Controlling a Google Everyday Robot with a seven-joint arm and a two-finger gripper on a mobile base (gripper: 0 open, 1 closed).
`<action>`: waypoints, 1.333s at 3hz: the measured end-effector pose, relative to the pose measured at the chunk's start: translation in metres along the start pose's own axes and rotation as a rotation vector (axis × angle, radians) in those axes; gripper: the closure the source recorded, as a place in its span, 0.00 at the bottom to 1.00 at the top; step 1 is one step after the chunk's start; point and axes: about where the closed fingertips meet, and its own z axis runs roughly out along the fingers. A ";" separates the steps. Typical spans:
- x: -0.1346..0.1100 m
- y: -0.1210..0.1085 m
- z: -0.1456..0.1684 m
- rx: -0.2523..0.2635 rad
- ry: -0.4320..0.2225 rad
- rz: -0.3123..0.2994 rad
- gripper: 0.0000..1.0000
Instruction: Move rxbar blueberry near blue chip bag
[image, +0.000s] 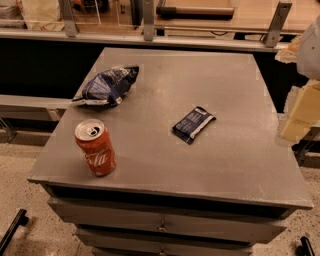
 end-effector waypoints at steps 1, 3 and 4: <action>0.000 0.000 0.000 0.000 0.000 0.000 0.00; -0.034 -0.046 0.044 0.027 0.132 -0.380 0.00; -0.055 -0.057 0.067 -0.006 0.161 -0.559 0.00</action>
Offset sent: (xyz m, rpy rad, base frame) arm 0.0634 0.0102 -0.0228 -0.2752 -0.0288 0.2395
